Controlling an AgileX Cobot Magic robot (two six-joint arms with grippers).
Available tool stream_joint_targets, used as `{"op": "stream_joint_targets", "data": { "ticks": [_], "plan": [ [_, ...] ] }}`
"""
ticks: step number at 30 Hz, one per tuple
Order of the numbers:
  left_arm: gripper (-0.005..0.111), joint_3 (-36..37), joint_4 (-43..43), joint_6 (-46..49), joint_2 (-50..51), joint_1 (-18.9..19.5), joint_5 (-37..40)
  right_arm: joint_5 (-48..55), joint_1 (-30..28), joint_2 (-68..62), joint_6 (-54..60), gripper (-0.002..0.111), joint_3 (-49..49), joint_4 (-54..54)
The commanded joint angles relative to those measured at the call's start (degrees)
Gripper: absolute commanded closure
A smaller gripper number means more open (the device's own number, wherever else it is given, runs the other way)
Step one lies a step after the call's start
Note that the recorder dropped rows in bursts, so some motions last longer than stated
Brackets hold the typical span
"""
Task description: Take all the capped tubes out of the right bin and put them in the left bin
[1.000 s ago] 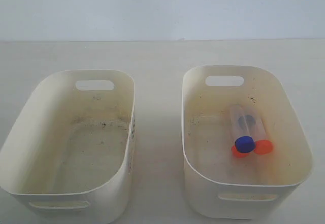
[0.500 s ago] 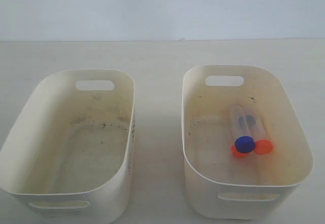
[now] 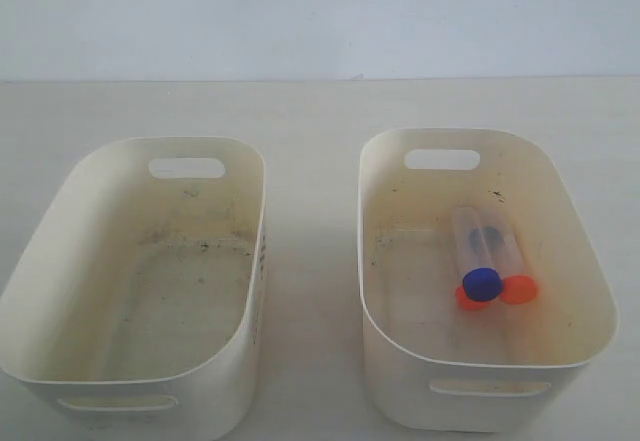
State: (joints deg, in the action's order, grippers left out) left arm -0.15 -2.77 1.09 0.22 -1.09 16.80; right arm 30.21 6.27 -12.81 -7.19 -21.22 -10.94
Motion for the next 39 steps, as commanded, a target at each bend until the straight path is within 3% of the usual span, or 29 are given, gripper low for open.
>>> {"op": "stream_joint_targets", "data": {
  "ticks": [1, 5, 8, 10, 13, 17, 21, 23, 24, 26, 28, 33, 39],
  "plan": [
    [0.103, 0.2, -0.5, -0.1, -0.2, -0.1, 0.1, 3.1, 0.0, -0.3, 0.8, 0.108, -0.9, -1.3],
    [0.103, 0.2, -0.5, -0.1, -0.2, -0.1, 0.1, 6.5, 0.2, -0.5, 20.3, 0.108, -5.0, -6.2],
    [0.103, 0.2, -0.5, -0.1, -0.2, -0.1, 0.1, 8.8, 0.2, -3.1, 19.9, 0.108, -11.1, -6.7],
    [0.103, 0.2, -0.5, -0.1, -0.2, -0.1, 0.1, 15.9, 0.2, -10.5, 17.6, 0.108, -20.6, -7.2],
    [0.103, 0.2, -0.5, -0.1, -0.2, -0.1, 0.1, 27.6, 0.2, -24.6, 18.5, 0.108, -35.8, -15.9],
    [0.103, 0.2, -0.5, -0.1, -0.2, -0.1, 0.1, 31.7, 1.2, -37.7, 23.7, 0.108, -43.6, -25.2],
    [0.103, 0.2, -0.5, -0.1, -0.2, -0.1, 0.1, 27.4, 10.9, -43.8, 19.2, 0.108, -43.5, -21.4],
    [0.103, 0.2, -0.5, -0.1, -0.2, -0.1, 0.1, 25.5, 17.9, -47.3, 13.3, 0.108, -43.5, -14.1],
    [0.103, 0.2, -0.5, -0.1, -0.2, -0.1, 0.1, 24.5, 22.3, -49.8, 7.2, 0.108, -43.5, -4.9],
    [0.103, 0.2, -0.5, -0.1, -0.2, -0.1, 0.1, 23.9, 26.2, -52.2, 0.0, 0.108, -43.5, 4.3],
    [0.103, 0.2, -0.5, -0.1, -0.2, -0.1, 0.1, 23.8, 28.4, -54.1, -6.0, 0.108, -43.5, 9.5],
    [0.103, 0.2, -0.5, -0.1, -0.2, -0.1, 0.1, 25.4, 32.3, -60.0, -10.4, 0.108, -43.5, 10.4],
    [0.103, 0.2, -0.5, -0.1, -0.2, -0.1, 0.1, 22.9, 33.2, -66.0, -17.3, 0.108, -43.5, 11.3]
  ]
}}
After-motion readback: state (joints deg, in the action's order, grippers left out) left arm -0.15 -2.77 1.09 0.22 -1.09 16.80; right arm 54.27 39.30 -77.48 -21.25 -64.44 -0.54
